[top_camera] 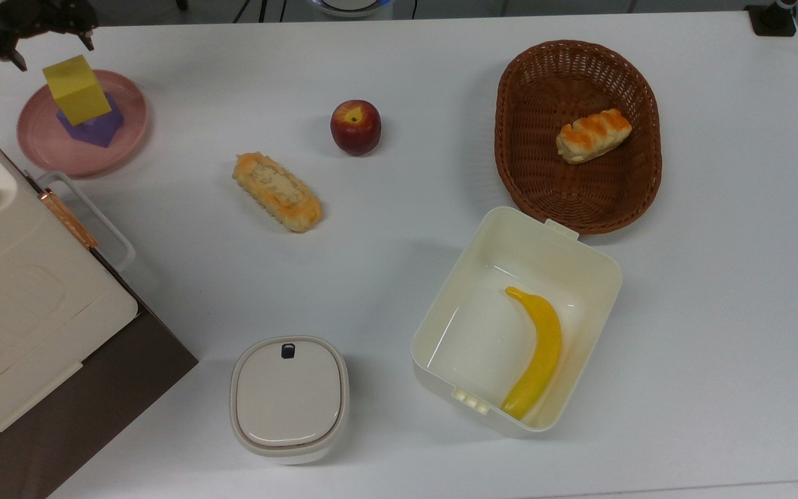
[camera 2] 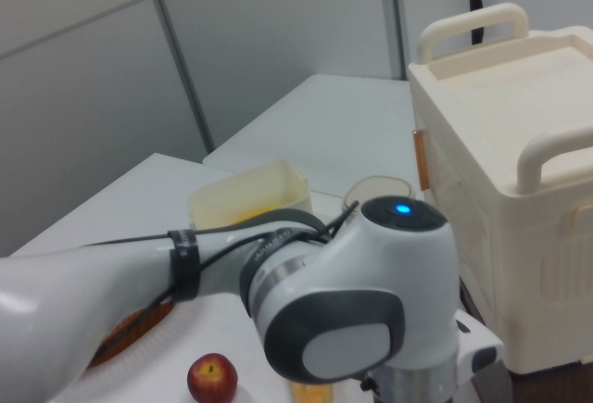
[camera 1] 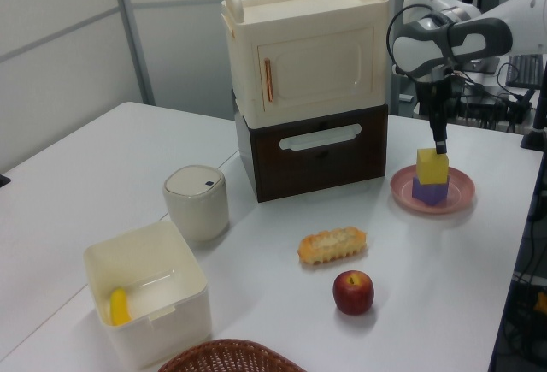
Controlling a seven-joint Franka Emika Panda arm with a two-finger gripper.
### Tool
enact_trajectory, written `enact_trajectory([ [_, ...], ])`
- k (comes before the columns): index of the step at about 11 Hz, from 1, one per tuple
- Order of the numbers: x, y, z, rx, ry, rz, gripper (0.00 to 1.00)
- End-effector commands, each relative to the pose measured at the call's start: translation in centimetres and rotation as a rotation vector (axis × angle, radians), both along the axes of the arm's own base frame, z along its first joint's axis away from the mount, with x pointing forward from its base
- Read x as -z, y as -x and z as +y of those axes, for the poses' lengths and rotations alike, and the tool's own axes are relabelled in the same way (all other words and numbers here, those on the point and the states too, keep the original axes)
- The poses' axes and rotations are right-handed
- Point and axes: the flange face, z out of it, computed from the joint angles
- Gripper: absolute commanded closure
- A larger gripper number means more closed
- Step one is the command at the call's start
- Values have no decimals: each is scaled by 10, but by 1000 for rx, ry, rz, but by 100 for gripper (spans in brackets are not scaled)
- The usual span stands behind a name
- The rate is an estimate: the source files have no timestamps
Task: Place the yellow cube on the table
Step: 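Lower the gripper and grasp the yellow cube off the purple cube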
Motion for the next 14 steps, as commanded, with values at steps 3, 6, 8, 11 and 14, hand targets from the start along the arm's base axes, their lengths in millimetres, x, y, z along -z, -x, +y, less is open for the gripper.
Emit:
enact_trajectory([
  [3,32,1,-3,-26,-10,21,0],
  [6,37,-1,-3,-30,-9,16,0],
  [8,40,-2,-5,-29,-10,16,19],
  [11,22,2,-4,-31,0,8,49],
  [14,-3,6,5,-30,1,14,50],
])
